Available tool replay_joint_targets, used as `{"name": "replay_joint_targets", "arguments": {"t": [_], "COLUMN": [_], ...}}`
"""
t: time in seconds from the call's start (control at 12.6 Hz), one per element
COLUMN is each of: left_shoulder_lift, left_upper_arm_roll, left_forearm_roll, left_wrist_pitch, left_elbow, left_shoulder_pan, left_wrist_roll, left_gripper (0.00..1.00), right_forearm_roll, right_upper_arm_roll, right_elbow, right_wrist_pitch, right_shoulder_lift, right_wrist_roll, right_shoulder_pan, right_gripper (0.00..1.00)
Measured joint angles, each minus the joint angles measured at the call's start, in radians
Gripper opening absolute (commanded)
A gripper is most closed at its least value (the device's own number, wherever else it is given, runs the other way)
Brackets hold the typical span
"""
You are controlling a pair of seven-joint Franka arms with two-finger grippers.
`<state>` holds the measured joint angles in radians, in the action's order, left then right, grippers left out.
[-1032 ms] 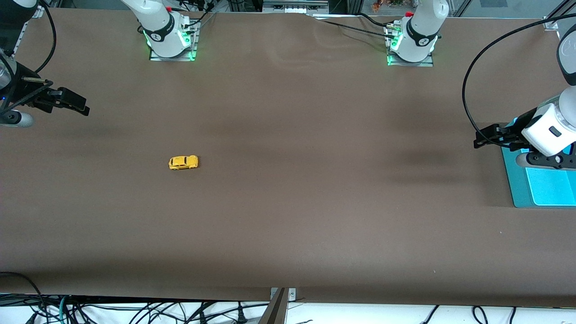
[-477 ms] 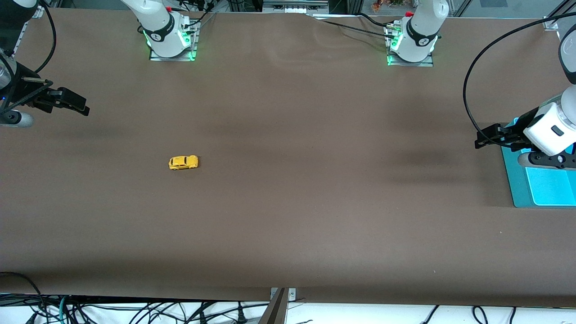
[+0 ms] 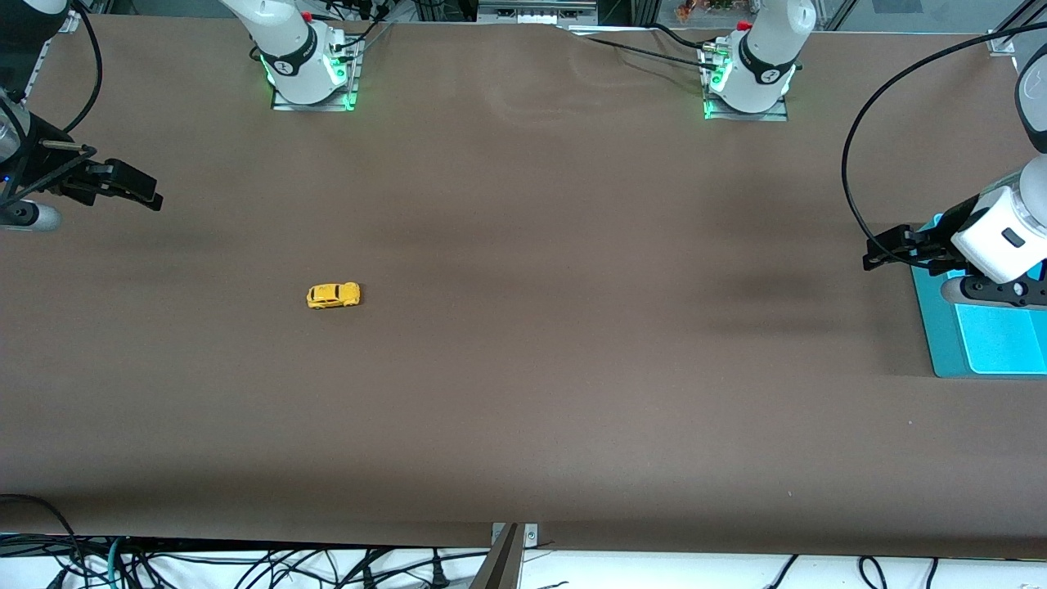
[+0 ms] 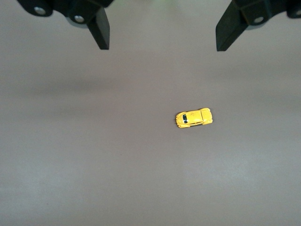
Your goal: Wind and store yellow beetle car
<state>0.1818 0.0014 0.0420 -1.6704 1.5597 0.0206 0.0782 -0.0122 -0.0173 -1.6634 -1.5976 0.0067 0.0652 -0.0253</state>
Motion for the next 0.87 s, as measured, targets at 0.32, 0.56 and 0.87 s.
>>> {"name": "replay_joint_targets", "arguments": {"t": [0.32,0.56,0.87], "left_shoulder_lift": [0.001,0.001,0.002], "left_upper_arm_roll": [0.000,0.000,0.000], "left_forearm_roll": [0.000,0.000,0.000], "left_wrist_pitch": [0.000,0.000,0.000], "left_elbow": [0.000,0.000,0.000], "left_shoulder_pan": [0.000,0.000,0.000], "left_wrist_roll": [0.000,0.000,0.000], "left_gripper": [1.00,1.00,1.00], "right_forearm_roll": [0.000,0.000,0.000], "right_upper_arm_roll": [-0.001,-0.002,-0.002], "right_elbow": [0.000,0.000,0.000], "right_wrist_pitch": [0.001,0.001,0.001], "right_shoulder_lift": [0.004,0.007,0.017], "right_wrist_roll": [0.000,0.000,-0.001], "right_shoulder_pan": [0.000,0.000,0.000], "right_gripper": [1.00,1.00,1.00]}}
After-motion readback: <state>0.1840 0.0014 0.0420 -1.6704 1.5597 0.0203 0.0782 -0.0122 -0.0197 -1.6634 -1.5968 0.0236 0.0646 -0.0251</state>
